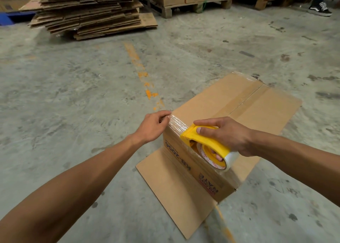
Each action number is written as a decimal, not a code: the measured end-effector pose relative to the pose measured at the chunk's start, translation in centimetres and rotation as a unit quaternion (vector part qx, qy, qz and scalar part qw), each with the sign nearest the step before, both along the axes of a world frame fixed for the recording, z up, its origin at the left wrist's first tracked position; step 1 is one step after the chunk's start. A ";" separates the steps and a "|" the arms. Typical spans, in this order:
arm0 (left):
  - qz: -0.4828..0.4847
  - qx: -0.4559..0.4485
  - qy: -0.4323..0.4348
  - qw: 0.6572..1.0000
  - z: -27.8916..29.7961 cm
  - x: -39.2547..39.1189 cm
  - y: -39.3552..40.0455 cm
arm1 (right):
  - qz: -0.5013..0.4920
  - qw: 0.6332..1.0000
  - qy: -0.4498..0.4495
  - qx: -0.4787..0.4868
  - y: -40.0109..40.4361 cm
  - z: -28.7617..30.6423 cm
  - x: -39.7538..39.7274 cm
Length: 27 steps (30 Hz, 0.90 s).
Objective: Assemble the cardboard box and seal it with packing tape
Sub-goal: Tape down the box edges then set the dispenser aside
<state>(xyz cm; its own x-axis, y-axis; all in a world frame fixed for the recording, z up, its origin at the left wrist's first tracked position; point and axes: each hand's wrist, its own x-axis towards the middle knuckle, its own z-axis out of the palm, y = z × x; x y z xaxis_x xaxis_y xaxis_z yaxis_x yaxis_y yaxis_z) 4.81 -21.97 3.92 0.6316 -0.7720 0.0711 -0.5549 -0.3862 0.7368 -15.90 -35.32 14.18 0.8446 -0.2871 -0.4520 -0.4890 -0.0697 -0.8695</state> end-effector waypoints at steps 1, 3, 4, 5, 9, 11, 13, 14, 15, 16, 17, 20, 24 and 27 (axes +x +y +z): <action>0.012 -0.003 0.002 1.000 -0.2 -0.1 -0.1 | -0.001 1.000 0.001 0.002 0.0 0.0 0.0; 0.018 0.008 0.001 1.000 -0.2 -0.2 -0.3 | -0.006 1.000 0.003 0.007 0.0 0.0 0.1; 0.012 0.021 -0.011 1.000 -0.2 -0.3 -0.4 | -0.008 1.000 0.004 0.009 0.0 -0.1 0.1; 0.003 0.034 -0.027 0.999 -0.2 -0.4 -0.5 | -0.010 1.000 0.005 0.008 -0.1 -0.1 0.1; -0.009 0.059 -0.050 0.997 -0.5 -1.0 -1.2 | -0.015 1.000 0.005 0.008 -0.1 -0.4 0.2; 0.000 0.073 -0.038 0.997 -0.8 -0.9 -1.5 | -0.018 1.000 0.013 -0.007 -0.1 -0.4 0.4; -0.004 0.085 -0.025 0.996 -1.0 -0.9 -1.7 | -0.020 0.999 0.023 -0.017 0.0 -0.4 0.4; -0.011 0.088 -0.020 0.996 -1.1 -0.9 -1.6 | -0.021 0.999 0.026 -0.017 0.0 -0.3 0.4; -0.019 0.091 -0.017 0.996 -1.2 -0.9 -1.6 | -0.025 0.999 0.026 -0.017 0.0 -0.3 0.4; -0.024 0.093 -0.017 0.995 -1.2 -0.9 -1.5 | -0.029 0.999 0.026 -0.017 0.0 -0.1 0.2; -0.026 0.094 -0.021 0.995 -1.3 -0.8 -1.5 | -0.030 0.999 0.026 -0.017 -0.1 0.0 -0.1; -0.027 0.093 -0.027 0.995 -1.7 -0.4 -1.4 | -0.006 0.999 0.048 -0.020 -0.7 0.6 -2.7; -0.033 0.082 -0.036 0.995 -2.0 -0.4 -1.4 | -0.026 0.996 0.085 -0.014 -1.2 0.8 -7.9; -0.043 0.098 -0.077 0.991 -2.3 0.1 -1.4 | -0.029 0.996 0.080 -0.028 -0.8 0.3 -8.3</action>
